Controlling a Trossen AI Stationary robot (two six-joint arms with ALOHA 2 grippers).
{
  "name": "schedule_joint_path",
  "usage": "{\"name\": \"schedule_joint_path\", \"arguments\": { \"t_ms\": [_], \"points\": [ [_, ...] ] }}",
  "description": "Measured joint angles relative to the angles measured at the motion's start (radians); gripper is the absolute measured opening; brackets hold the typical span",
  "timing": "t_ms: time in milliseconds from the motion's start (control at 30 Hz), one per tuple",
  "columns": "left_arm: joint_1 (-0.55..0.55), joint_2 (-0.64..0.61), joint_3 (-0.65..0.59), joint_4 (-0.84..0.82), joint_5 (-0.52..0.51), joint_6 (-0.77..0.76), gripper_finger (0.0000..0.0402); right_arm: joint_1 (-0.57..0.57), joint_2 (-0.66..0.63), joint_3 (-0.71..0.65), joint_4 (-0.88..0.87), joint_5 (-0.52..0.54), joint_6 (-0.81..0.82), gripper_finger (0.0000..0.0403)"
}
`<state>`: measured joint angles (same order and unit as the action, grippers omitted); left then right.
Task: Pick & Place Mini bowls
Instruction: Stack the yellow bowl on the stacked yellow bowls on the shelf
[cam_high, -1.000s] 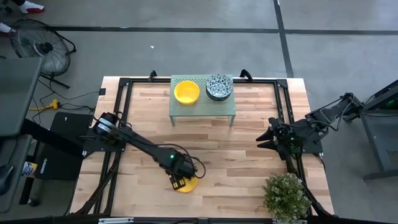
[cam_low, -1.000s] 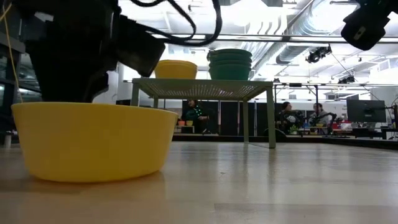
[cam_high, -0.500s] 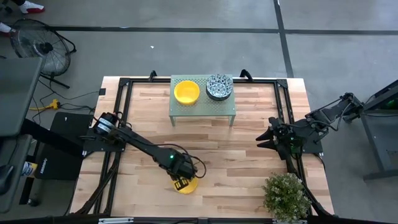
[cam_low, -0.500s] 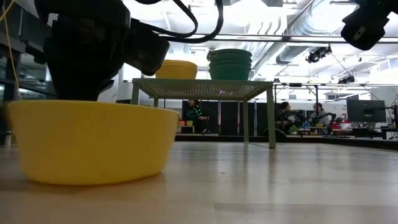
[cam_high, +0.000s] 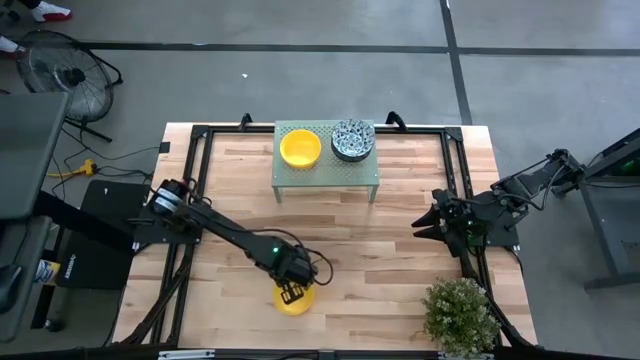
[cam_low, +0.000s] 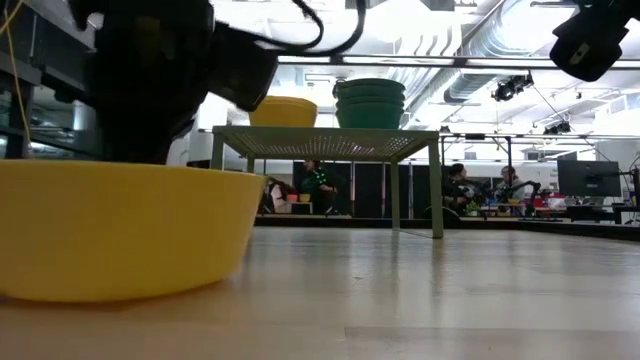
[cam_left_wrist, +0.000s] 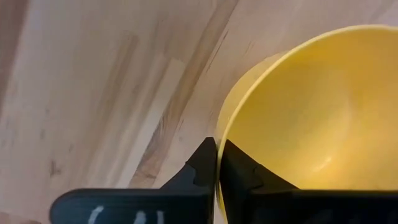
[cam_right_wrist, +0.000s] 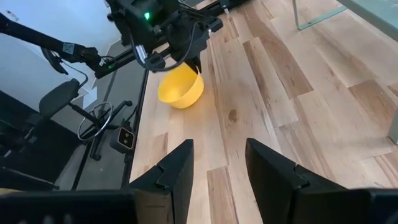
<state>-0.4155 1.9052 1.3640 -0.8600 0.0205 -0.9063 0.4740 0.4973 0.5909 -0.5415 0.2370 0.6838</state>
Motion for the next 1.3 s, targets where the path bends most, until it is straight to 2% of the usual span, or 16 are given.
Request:
{"name": "schedule_joint_path", "arguments": {
  "t_ms": [200,400,567,767,967,1300],
  "points": [
    [0.041,-0.060,0.053,-0.050,0.002,0.076,0.0002,0.000,0.000,0.000,0.000,0.000,0.000,0.0133],
    [0.113,-0.147,0.143,-0.201,-0.036,0.162,0.0001,0.000,0.000,0.000,0.000,0.002,0.001,0.0133],
    [0.189,-0.212,0.247,-0.376,-0.044,0.254,0.0001,0.000,0.000,0.000,0.000,0.002,0.001,0.0133],
    [0.283,-0.225,0.415,-0.538,-0.090,0.359,0.0000,0.000,0.000,0.000,0.000,-0.001,0.000,0.0133],
    [0.394,-0.225,0.534,-0.547,-0.147,0.428,0.0000,0.000,0.000,0.000,0.000,-0.001,-0.016,0.0133],
    [0.622,-0.227,0.597,-0.550,-0.114,0.541,0.0000,0.000,-0.043,0.000,0.004,0.041,-0.063,0.0133]
  ]
}}
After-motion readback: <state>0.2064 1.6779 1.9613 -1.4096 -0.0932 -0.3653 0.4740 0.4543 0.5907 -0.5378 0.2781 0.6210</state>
